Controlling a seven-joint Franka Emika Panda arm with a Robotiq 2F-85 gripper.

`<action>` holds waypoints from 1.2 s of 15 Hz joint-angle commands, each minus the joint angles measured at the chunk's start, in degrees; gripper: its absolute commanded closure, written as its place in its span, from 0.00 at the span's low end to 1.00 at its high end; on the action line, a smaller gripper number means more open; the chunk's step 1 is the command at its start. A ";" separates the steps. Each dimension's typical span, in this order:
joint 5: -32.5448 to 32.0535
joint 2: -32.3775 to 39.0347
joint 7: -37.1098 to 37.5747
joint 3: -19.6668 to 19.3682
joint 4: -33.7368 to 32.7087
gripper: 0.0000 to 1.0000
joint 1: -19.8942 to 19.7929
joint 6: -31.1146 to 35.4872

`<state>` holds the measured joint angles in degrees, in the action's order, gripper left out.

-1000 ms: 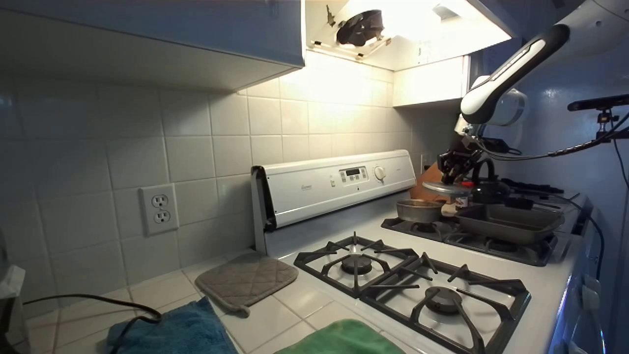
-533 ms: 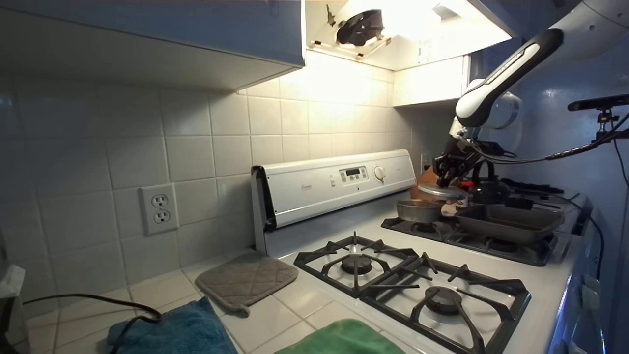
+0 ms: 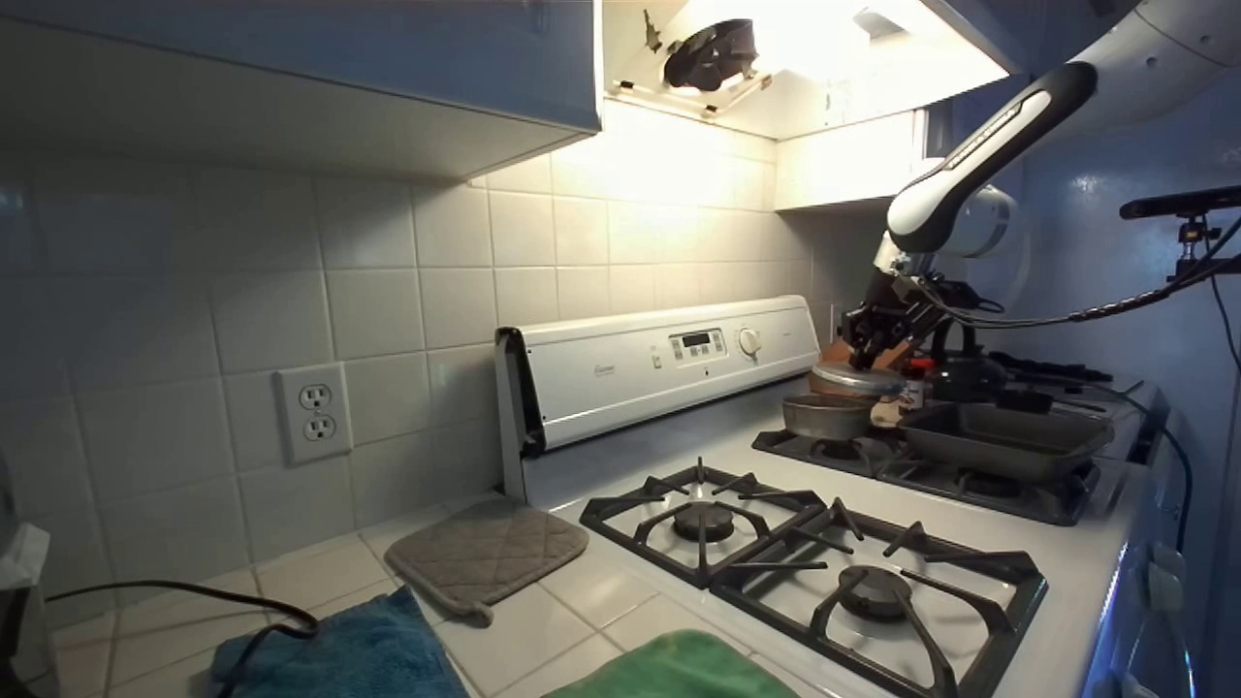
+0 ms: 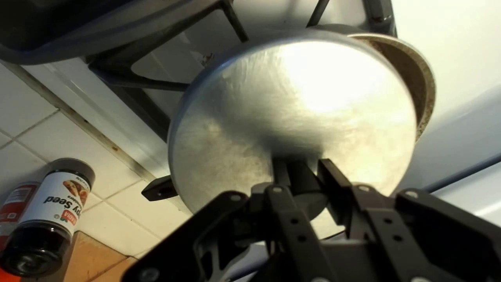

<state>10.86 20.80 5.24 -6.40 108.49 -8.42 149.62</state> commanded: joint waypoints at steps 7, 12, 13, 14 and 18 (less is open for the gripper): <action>1.83 3.56 -7.83 3.86 -4.44 0.94 -2.33 -1.10; 2.48 5.55 -10.45 5.38 -6.45 0.94 -3.43 -1.18; 2.86 5.90 -11.09 5.82 -6.82 0.94 -3.76 -1.16; 3.11 6.34 -11.40 6.11 -7.29 0.94 -3.97 -1.35; 3.99 7.55 -12.45 7.24 -8.71 0.94 -4.83 -1.94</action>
<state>12.61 26.58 -4.71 -0.75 102.80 -11.75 149.59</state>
